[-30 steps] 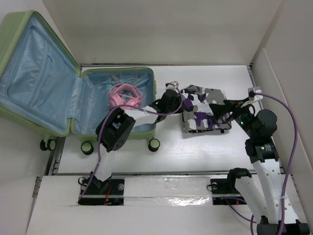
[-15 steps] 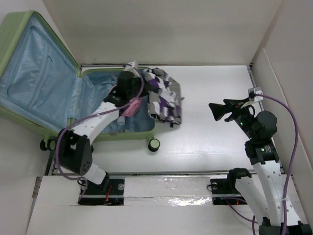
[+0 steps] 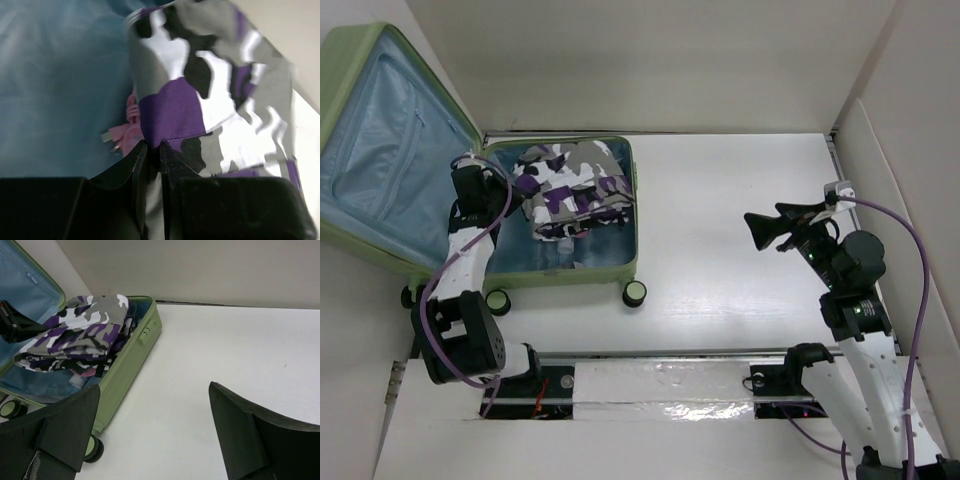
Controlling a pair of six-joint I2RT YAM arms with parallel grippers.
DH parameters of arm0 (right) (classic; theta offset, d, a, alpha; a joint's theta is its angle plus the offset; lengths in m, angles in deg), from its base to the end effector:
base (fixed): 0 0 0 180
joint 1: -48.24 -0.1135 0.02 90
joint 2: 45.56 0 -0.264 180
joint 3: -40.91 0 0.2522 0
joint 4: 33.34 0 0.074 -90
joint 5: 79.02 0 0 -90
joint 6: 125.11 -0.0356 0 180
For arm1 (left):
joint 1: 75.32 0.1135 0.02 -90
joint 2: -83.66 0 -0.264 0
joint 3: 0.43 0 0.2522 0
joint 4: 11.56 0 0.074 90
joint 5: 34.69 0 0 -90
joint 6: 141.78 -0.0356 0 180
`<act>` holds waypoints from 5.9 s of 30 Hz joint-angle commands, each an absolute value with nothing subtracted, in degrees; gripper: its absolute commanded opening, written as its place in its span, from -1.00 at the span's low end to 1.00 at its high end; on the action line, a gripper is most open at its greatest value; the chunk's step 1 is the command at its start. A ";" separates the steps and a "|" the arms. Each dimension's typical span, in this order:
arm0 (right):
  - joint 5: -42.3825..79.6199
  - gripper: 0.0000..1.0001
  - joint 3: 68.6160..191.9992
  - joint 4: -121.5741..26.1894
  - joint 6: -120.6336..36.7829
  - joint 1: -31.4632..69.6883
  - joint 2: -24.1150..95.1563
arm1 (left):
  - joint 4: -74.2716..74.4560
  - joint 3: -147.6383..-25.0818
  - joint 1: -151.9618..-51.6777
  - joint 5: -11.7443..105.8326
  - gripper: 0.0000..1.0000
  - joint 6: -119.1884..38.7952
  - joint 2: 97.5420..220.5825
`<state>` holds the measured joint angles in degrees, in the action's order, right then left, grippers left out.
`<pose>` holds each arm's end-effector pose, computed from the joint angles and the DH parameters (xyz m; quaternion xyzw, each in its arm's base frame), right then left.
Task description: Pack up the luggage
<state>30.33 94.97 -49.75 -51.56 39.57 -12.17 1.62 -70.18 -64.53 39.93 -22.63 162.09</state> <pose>0.1394 0.0332 0.3558 -0.0774 0.6775 0.2687 0.6803 0.3131 0.0501 0.2937 -0.2099 0.7971 -0.1980 0.5304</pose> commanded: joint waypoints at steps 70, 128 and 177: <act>18.98 -0.29 93.34 -49.38 -42.23 9.66 -2.85 | 15.67 -69.23 -67.10 108.83 -1.00 -25.93 134.64; 7.89 0.44 98.60 -45.60 -45.39 12.90 7.16 | 12.22 -85.56 -53.88 73.42 0.13 -23.30 165.74; 13.78 1.00 101.77 -58.08 -45.39 29.34 -1.61 | 5.98 -52.50 -76.11 51.18 0.19 -7.92 121.16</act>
<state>7.86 98.31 -60.18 -44.70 27.51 -1.20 8.17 -47.77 -76.21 50.25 -7.90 119.12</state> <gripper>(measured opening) 0.995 0.586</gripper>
